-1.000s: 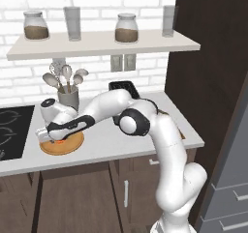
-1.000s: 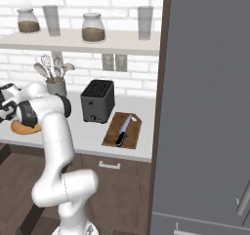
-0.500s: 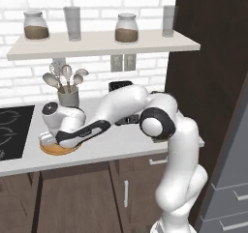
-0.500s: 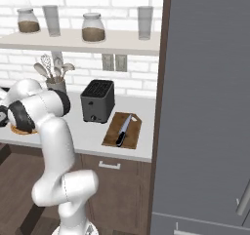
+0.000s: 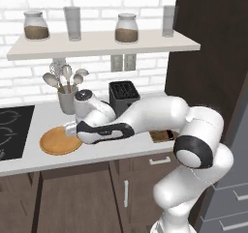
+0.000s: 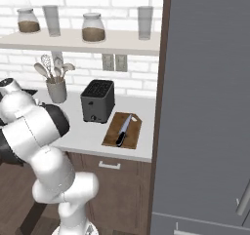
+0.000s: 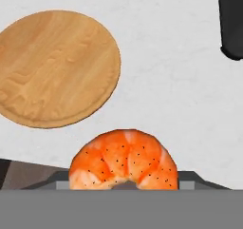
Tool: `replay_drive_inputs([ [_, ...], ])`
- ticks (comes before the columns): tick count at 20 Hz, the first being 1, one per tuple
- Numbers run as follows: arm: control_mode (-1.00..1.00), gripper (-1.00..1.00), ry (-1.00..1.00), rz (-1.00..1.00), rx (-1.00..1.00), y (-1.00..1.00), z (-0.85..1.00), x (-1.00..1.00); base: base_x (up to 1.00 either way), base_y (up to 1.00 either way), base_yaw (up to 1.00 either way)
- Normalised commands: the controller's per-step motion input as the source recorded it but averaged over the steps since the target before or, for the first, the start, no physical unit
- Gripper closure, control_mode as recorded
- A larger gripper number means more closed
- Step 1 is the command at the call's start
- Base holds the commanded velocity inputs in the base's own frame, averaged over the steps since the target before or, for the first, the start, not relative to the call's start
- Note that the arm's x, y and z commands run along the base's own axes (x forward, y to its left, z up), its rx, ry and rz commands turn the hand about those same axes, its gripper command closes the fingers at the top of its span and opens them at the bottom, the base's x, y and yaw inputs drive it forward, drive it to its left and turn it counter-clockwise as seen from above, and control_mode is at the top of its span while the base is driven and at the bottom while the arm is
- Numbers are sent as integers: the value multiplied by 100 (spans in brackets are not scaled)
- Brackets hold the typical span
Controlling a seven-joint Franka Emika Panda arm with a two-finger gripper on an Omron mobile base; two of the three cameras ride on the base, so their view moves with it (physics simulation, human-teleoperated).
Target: Pick up the knife from the drawer and place it on the cutting board. Then place the meat from the plate to the cutting board.
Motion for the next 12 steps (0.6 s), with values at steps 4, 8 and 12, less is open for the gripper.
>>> replay_drive_inputs([
  [4,-100,100,17,-7,0,-100,34,0,0,0,0],
  [8,-100,100,15,-10,0,-100,9,0,0,0,0],
  [12,-100,100,12,-12,0,-95,1,9,0,0,0],
])
